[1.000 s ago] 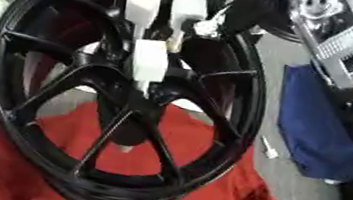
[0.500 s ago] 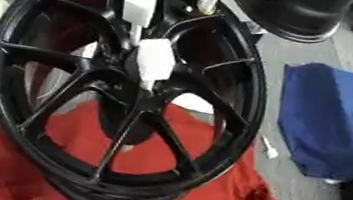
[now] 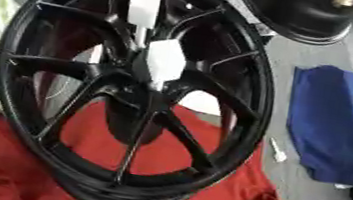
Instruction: Pull the pin out of the wheel hub.
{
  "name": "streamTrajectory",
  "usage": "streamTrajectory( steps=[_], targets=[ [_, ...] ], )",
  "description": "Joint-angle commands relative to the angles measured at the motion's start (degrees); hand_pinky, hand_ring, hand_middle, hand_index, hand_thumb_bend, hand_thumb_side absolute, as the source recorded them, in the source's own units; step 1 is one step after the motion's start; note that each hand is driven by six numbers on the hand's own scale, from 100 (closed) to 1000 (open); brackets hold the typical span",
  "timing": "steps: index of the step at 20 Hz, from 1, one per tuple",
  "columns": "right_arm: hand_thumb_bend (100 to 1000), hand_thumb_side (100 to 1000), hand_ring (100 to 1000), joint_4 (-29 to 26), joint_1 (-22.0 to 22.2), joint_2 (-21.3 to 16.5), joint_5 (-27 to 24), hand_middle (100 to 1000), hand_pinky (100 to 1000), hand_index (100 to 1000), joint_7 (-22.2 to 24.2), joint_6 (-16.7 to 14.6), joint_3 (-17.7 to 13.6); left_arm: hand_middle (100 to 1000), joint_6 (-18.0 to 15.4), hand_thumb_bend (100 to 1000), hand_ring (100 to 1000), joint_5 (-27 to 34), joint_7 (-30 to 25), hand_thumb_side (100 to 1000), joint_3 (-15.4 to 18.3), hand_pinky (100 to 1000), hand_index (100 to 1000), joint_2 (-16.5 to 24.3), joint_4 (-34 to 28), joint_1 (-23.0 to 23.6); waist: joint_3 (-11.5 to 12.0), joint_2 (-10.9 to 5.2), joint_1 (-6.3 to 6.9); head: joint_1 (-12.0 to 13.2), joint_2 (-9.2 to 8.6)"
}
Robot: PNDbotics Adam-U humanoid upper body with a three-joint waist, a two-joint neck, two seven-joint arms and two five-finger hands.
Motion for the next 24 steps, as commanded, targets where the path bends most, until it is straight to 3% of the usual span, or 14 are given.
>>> streamTrajectory(
  steps=[1,4,5,6,7,8,9,10,11,12,14,19,22,24],
  targets=[
    [100,100,656,1.9,2.2,-1.8,0.7,334,628,483,-2.7,-1.5,-5.0,486,-0.4,161,512,0.7,1.3,978,1.5,646,708,2.0,-1.5,-0.7,-0.7,-0.22,0.73,2.1,-1.92],
    [113,100,688,2.4,6.1,1.8,3.1,364,650,519,-5.1,-2.6,-9.0,486,-0.6,159,512,1.2,2.0,977,2.1,646,708,2.1,-1.8,-1.1,-1.4,0.93,1.65,2.8,-3.48],
    [245,100,706,2.6,7.4,3.1,3.9,385,660,547,-6.0,-2.6,-10.3,486,-0.7,159,512,1.3,2.1,977,2.2,646,708,2.1,-1.9,-1.3,-1.4,1.20,1.88,2.7,-3.82],
    [208,100,733,3.0,8.8,4.5,4.7,433,676,596,-6.8,-2.7,-11.6,486,-0.7,158,512,1.4,2.2,977,2.2,646,708,2.0,-2.0,-1.5,-1.4,1.47,2.14,2.6,-4.16],
    [250,100,759,3.5,10.1,5.8,5.5,491,697,646,-7.6,-3.0,-13.0,486,-0.7,158,512,1.5,2.2,977,2.2,646,708,1.9,-2.0,-1.6,-1.3,1.68,2.35,2.4,-4.41],
    [287,168,784,3.8,11.5,7.2,6.4,560,720,695,-8.5,-3.6,-14.3,486,-0.7,158,511,1.6,2.2,977,2.1,646,708,1.8,-2.1,-1.8,-1.1,1.84,2.50,2.0,-4.58],
    [300,343,840,4.2,12.9,8.6,7.2,699,746,790,-9.3,-4.2,-15.2,486,-0.7,157,511,1.6,2.2,976,2.0,646,708,1.6,-2.1,-2.0,-0.9,1.94,2.62,1.6,-4.65],
    [282,454,880,5.0,14.3,10.0,8.1,770,762,842,-10.2,-5.0,-15.5,486,-0.7,157,511,1.6,2.1,976,1.9,646,708,1.5,-2.1,-2.1,-0.7,1.98,2.73,1.2,-4.67],
    [197,620,916,5.8,15.7,11.4,9.0,838,776,889,-11.1,-5.9,-15.7,486,-0.6,157,511,1.6,2.0,976,1.9,646,708,1.3,-2.1,-2.2,-0.4,2.00,2.82,0.8,-4.69],
    [111,778,947,6.7,17.2,12.9,9.9,887,785,918,-12.0,-6.8,-15.9,486,-0.6,157,511,1.6,2.0,976,1.8,646,708,1.1,-2.0,-2.3,-0.2,1.99,2.89,0.4,-4.69],
    [100,1000,962,7.7,20.0,15.7,11.6,906,784,939,-13.7,-8.5,-16.3,486,-0.5,158,511,1.6,1.8,976,1.6,646,708,0.9,-2.0,-2.4,0.3,1.91,2.96,-0.2,-4.60],
    [100,974,951,4.2,26.8,22.5,15.8,891,768,940,-17.9,-11.3,-18.3,486,-0.5,156,511,1.4,1.3,976,1.0,646,707,0.5,-1.9,-2.3,1.3,1.51,2.84,-1.5,-4.10],
    [100,761,933,0.1,31.1,26.8,17.9,864,755,926,-20.5,-12.6,-19.0,486,-0.4,156,511,1.3,0.9,976,0.6,646,707,0.4,-1.8,-2.3,2.1,1.13,2.58,-2.2,-3.67],
    [177,626,909,-2.8,34.0,29.7,18.2,825,741,893,-22.3,-13.6,-19.3,486,-0.3,156,511,1.2,0.6,976,0.4,646,707,0.3,-1.8,-2.2,2.6,0.86,2.38,-2.6,-3.38]
  ],
)
